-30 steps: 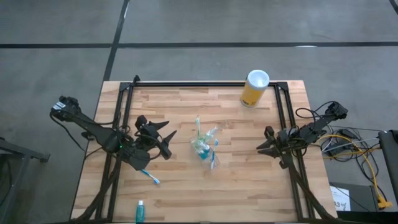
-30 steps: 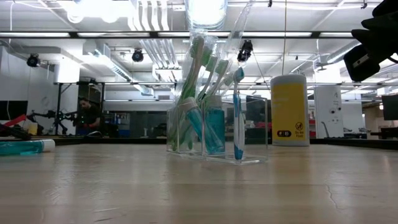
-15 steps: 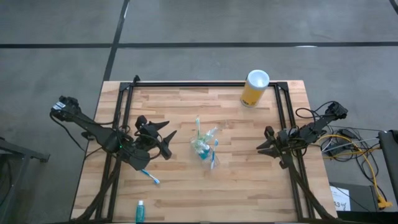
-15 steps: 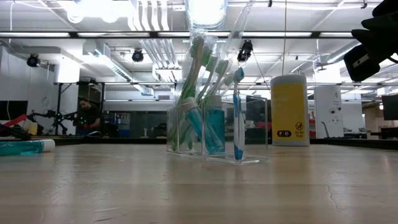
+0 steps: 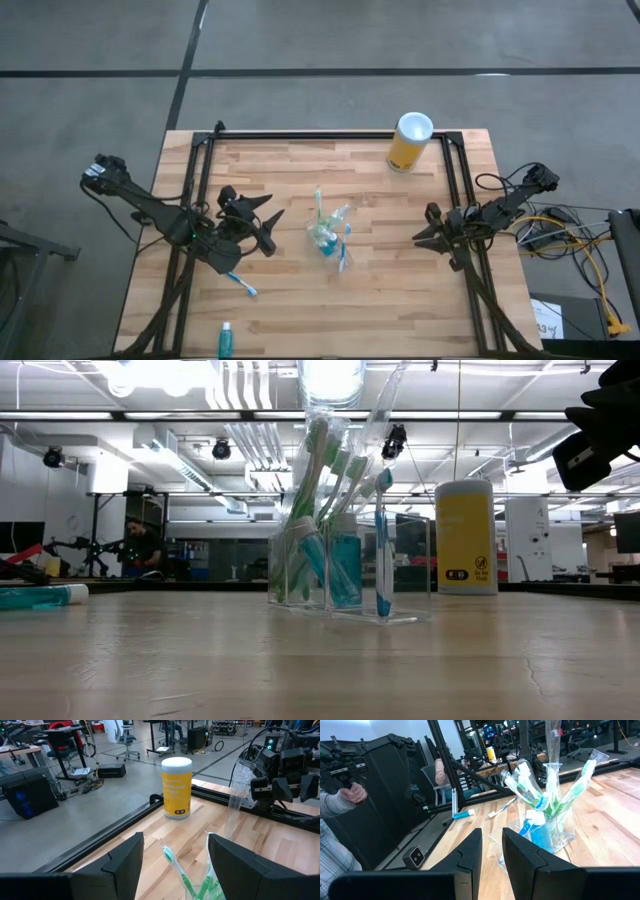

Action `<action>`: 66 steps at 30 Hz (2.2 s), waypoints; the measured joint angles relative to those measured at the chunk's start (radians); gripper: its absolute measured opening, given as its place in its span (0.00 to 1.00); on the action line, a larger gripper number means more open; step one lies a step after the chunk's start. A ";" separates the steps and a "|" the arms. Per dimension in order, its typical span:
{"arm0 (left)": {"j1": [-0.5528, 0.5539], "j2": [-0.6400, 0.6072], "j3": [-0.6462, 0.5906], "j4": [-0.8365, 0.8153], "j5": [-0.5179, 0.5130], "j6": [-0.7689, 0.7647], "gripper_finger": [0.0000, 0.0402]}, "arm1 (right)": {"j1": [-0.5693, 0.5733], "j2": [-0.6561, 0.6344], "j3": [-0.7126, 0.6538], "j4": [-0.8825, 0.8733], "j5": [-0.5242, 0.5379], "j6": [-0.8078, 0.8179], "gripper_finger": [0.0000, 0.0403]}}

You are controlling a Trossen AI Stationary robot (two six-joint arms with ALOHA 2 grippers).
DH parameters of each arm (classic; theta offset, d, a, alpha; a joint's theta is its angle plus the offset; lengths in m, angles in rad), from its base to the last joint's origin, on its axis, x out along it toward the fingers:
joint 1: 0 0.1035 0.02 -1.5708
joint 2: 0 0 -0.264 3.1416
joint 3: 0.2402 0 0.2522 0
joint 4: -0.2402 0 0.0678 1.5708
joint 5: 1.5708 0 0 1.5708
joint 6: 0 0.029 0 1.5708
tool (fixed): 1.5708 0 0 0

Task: Pick & Place toothbrushing station
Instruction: Put the blue toothbrush into the transparent organizer

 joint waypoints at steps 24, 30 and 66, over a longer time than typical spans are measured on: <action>0.000 0.000 0.000 0.000 0.008 -0.002 0.57 | 0.000 0.000 0.000 0.000 0.000 0.000 0.19; 0.000 0.000 0.000 0.000 0.008 -0.002 0.57 | 0.000 0.000 0.000 0.000 0.000 0.000 0.19; -0.001 0.002 0.000 0.001 0.055 -0.033 0.57 | 0.000 0.000 0.000 0.000 0.000 0.000 0.19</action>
